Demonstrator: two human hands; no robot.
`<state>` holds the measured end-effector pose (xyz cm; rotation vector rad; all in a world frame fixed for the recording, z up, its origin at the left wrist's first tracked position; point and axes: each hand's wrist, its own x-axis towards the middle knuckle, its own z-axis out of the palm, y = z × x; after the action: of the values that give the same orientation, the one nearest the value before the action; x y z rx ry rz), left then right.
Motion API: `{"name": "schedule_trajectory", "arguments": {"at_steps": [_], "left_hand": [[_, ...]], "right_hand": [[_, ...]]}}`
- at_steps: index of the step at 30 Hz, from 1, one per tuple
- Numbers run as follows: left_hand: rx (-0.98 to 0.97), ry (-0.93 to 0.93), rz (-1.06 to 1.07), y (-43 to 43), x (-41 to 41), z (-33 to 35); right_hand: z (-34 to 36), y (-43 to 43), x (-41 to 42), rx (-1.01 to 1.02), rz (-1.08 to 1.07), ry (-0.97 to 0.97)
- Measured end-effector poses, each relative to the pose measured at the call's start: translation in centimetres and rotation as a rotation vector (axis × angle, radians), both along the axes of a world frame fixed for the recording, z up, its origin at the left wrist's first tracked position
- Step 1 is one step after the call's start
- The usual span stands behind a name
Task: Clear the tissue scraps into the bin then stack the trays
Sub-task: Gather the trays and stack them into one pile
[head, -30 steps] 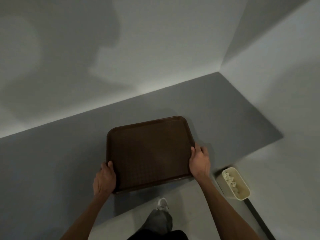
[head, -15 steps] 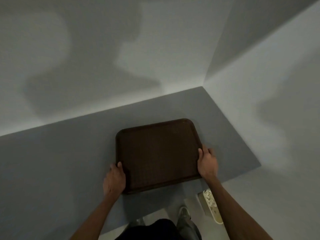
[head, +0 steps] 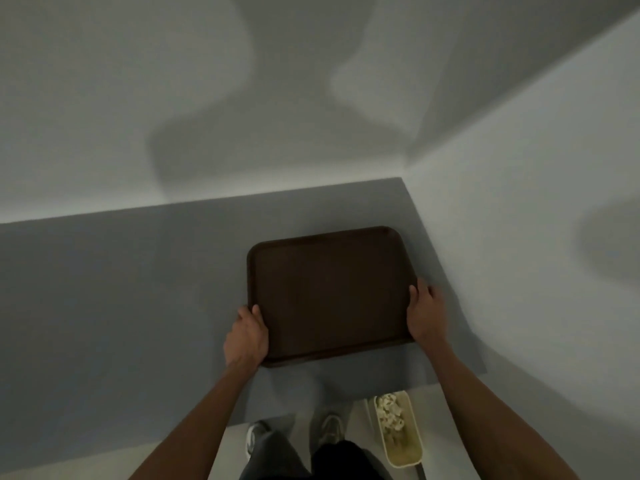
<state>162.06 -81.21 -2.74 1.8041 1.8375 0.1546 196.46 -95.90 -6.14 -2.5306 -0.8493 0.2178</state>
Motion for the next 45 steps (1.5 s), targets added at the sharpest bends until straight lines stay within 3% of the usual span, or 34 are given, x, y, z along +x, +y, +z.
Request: {"name": "schedule_trajectory", "arguments": {"at_steps": [3,6,9,11,13,15,20,45], "left_hand": [[-0.038,0.031,-0.055,0.2,1.0,0.2],[0.19,0.077,-0.179,0.0,0.4,0.6],[0.373,-0.057,-0.379,-1.3,-0.5,0.9],[0.346,-0.128,-0.596,-3.1,-0.7,1.0],[0.306,-0.039,-0.834,-5.1,-0.3,0.3],[0.241,0.109,-0.945,-6.5,0.2,-0.8],[0.361,0.302,-0.952,-7.2,1.0,-2.5],[0.23,0.314,-0.898,3.6,10.4,-2.2]], "right_hand": [[-0.2,-0.3,1.3,-0.044,0.013,-0.041],[0.6,-0.5,1.4,-0.075,0.06,-0.193],[2.8,-0.9,-1.5,0.039,0.241,-0.267],[3.5,-2.1,-4.5,0.038,0.469,-0.239],[3.1,-3.8,-6.9,-0.073,0.643,-0.224],[2.0,-5.5,-7.7,-0.169,0.697,-0.251],[0.8,-6.4,-5.8,-0.248,0.761,-0.381],[0.7,4.7,3.2,-0.253,0.75,-0.35]]}}
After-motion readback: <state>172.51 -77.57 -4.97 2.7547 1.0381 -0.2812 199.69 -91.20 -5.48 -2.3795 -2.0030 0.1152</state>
